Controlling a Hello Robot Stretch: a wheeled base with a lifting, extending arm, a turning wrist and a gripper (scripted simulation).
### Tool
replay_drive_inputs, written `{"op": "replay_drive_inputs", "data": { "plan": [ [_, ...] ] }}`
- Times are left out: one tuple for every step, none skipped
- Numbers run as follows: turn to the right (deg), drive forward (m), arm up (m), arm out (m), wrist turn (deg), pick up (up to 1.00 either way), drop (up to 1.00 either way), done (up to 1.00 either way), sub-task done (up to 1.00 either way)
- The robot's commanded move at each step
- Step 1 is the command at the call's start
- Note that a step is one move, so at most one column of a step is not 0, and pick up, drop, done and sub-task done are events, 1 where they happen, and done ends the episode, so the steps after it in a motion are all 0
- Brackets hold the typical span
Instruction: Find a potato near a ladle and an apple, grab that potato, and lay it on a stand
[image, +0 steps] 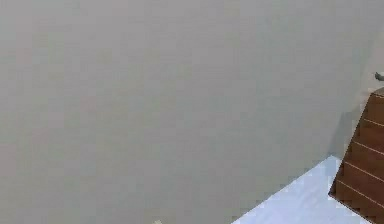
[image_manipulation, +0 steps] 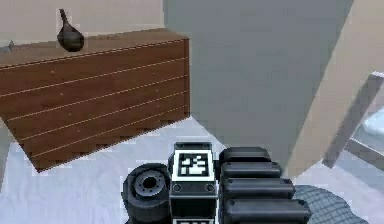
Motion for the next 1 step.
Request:
{"op": "replay_drive_inputs", "data": {
  "plan": [
    [45.0,0.0,0.0,0.0,0.0,0.0,0.0,0.0,0.0]
  ]
}}
